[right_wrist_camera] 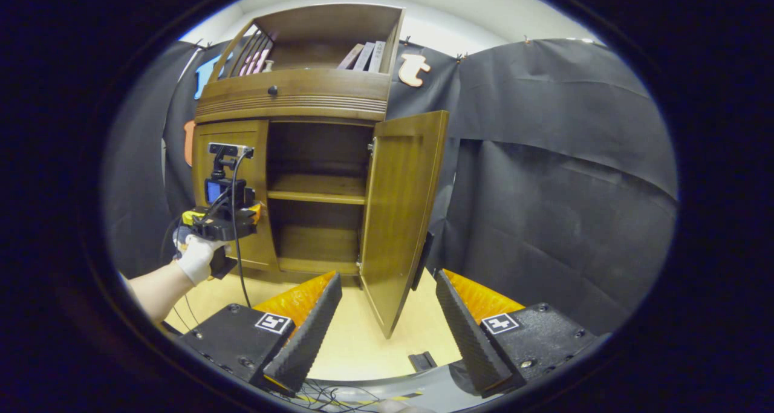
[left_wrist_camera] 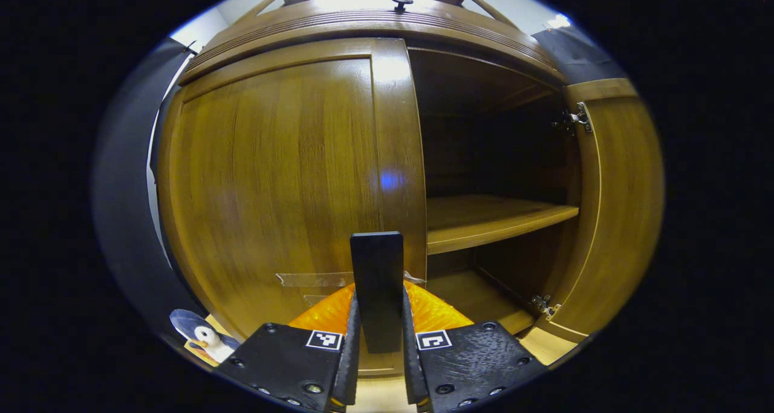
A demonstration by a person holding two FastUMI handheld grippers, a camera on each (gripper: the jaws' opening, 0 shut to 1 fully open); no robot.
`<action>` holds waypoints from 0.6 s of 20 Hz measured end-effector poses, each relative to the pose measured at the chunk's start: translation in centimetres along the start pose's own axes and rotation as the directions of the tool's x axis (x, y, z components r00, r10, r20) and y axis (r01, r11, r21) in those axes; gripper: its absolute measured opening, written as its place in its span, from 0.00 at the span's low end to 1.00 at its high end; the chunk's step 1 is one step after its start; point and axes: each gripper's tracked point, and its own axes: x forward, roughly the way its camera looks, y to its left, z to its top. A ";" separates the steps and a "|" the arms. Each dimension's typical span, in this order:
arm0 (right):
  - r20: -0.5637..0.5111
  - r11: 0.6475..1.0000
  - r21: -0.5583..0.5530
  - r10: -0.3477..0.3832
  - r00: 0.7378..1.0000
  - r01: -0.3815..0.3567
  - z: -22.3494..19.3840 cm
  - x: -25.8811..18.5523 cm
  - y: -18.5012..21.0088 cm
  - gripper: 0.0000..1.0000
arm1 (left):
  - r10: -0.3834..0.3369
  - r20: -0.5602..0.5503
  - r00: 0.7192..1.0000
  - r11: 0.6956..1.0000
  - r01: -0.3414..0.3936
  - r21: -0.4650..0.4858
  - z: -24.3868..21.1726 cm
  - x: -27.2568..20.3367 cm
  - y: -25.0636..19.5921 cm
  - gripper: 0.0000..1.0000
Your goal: Open the right door of the double-door shoe cabinet with the right hand, and open the left door with the left hand.
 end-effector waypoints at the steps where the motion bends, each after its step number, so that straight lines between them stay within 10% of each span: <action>1: 0.001 1.000 0.000 0.002 1.000 -0.002 0.0 0.0 0.0 1.00 | -0.004 -0.003 1.000 1.000 0.004 -0.014 -0.1 -0.1 0.1 0.30; 12: 0.015 0.999 0.014 0.038 0.999 -0.039 -0.3 -1.1 0.8 1.00 | -0.075 -0.009 0.997 0.997 0.075 -0.034 -0.9 -5.2 0.5 0.30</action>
